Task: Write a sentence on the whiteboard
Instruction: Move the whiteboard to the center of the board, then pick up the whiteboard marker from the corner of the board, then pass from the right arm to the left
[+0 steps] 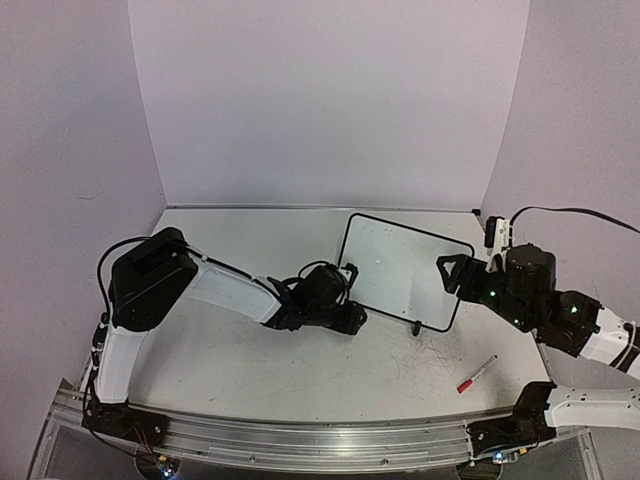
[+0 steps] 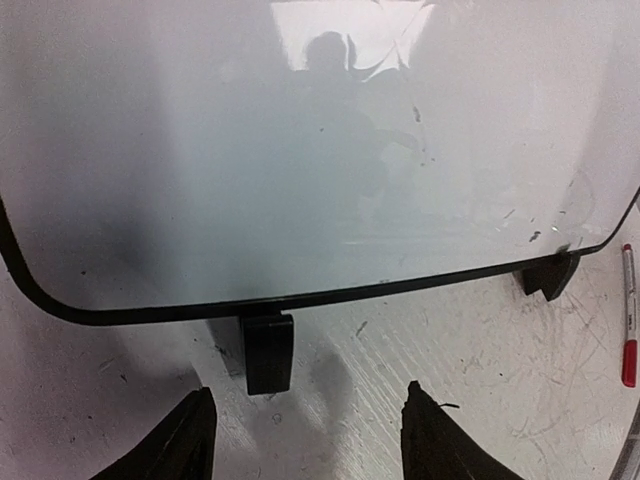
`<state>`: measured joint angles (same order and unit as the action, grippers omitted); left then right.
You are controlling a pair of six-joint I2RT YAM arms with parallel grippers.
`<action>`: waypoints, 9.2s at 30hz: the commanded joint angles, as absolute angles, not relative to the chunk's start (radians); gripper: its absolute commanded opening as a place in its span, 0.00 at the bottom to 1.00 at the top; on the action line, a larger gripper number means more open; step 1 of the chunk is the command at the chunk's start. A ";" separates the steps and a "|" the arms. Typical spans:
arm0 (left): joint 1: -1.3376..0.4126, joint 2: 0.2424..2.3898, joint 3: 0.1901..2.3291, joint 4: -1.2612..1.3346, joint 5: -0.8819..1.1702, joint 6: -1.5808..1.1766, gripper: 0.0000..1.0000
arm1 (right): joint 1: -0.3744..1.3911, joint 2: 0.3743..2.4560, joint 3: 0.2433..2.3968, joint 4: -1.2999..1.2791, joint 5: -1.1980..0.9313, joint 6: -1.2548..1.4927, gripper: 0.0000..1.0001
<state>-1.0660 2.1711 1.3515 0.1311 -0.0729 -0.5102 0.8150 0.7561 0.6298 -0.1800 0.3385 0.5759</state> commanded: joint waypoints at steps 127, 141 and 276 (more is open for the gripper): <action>-1.020 1.074 0.913 0.139 0.163 -0.289 0.91 | 0.281 0.968 0.498 -0.652 -0.102 0.972 0.72; -1.017 0.932 0.837 0.126 0.100 -0.270 0.92 | 0.281 1.160 0.584 -0.748 -0.069 1.111 0.60; -1.118 1.434 1.243 -0.013 0.132 -0.050 0.00 | 0.503 1.042 1.066 -0.064 -0.725 0.386 0.98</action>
